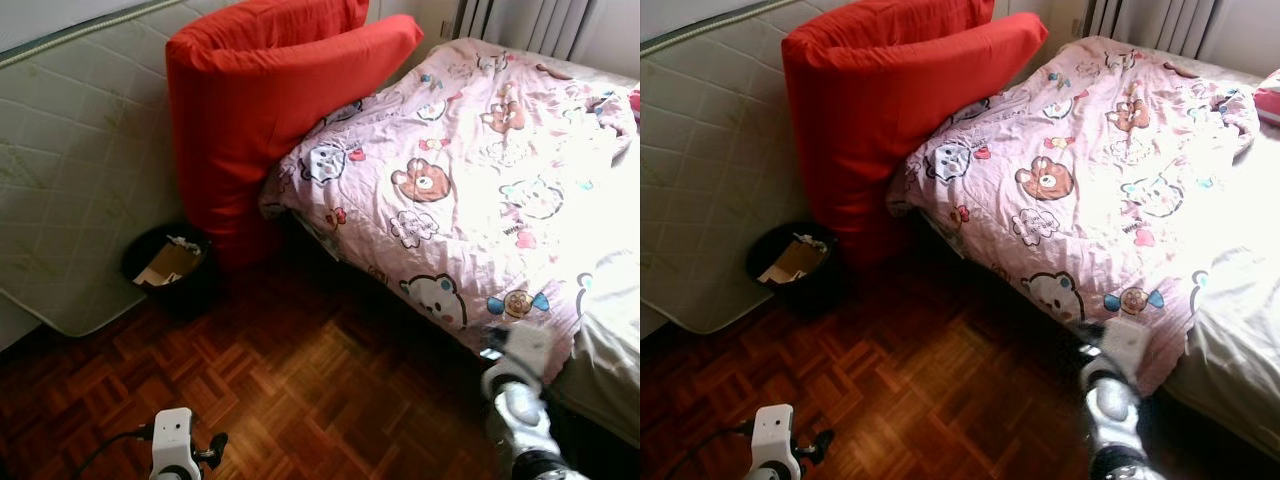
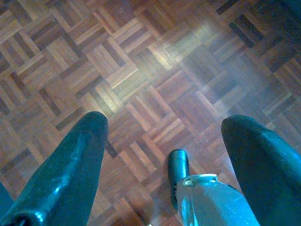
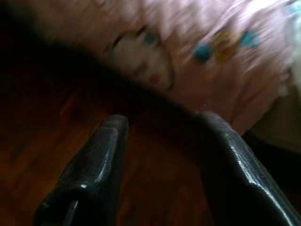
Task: Clean up the room
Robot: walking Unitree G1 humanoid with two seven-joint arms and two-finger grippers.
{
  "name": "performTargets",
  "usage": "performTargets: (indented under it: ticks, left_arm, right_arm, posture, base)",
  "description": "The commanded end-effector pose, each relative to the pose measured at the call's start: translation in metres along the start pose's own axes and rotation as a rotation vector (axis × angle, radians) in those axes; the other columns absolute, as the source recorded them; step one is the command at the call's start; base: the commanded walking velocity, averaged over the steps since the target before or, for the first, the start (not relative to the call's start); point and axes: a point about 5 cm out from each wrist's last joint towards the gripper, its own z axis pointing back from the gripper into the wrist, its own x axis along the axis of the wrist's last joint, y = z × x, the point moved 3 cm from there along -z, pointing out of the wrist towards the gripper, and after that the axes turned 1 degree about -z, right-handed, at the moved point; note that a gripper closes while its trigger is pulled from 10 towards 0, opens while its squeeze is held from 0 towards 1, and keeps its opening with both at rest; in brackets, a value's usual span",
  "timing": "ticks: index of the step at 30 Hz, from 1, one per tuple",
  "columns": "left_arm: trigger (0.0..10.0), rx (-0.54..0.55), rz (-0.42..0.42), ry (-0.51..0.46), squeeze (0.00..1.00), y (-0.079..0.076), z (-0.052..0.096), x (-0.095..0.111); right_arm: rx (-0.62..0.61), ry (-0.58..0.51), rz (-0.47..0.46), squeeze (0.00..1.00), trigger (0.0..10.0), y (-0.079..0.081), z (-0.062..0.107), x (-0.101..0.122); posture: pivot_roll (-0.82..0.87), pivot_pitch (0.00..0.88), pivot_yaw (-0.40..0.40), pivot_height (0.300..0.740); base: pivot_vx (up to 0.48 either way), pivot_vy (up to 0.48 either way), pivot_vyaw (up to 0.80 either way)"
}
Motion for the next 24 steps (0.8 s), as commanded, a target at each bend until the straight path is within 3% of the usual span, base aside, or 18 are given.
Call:
performTargets:
  ticks: [1,5,7,10,20,24]
  left_arm:
    - [10.0,0.007,-0.006,0.025,0.0,0.001,0.001,-0.004]
    - [10.0,0.008,-0.004,0.029,0.0,0.001,0.001,-0.005]
    - [10.0,0.009,-0.005,0.035,0.0,0.0,0.001,-0.006]
    - [10.0,0.011,-0.002,0.034,0.0,0.0,0.001,-0.006]
    - [10.0,0.001,0.003,0.051,0.0,-0.002,0.001,-0.009]
    - [10.0,0.005,0.003,0.058,0.0,-0.002,0.001,-0.01]
  right_arm:
    - [0.077,0.123,0.068,0.0,10.0,0.008,0.01,-0.034]
    - [0.14,0.22,0.077,0.0,10.0,0.013,0.019,-0.059]
    - [0.152,0.338,0.116,0.0,10.0,0.01,0.033,-0.09]
    - [0.161,0.393,0.143,0.0,10.0,0.01,0.043,-0.107]
    - [0.141,0.394,0.119,0.0,10.0,0.007,0.046,-0.111]
    - [0.158,0.359,0.161,0.0,10.0,0.006,0.044,-0.106]
  posture:
    - [-0.02,0.077,0.05,0.74]
    - [-0.02,0.074,0.05,0.74]
    - [-0.01,0.073,0.05,0.74]
    - [0.0,0.073,0.047,0.74]
    - [-0.01,0.079,0.049,0.74]
    - [-0.01,0.081,0.045,0.74]
  base:
    - [0.0,0.0,0.0]
    - [0.0,0.0,0.0]
    - [0.0,0.0,0.0]
    - [0.0,0.0,0.0]
    - [0.0,0.0,0.0]
    - [0.0,0.0,0.72]
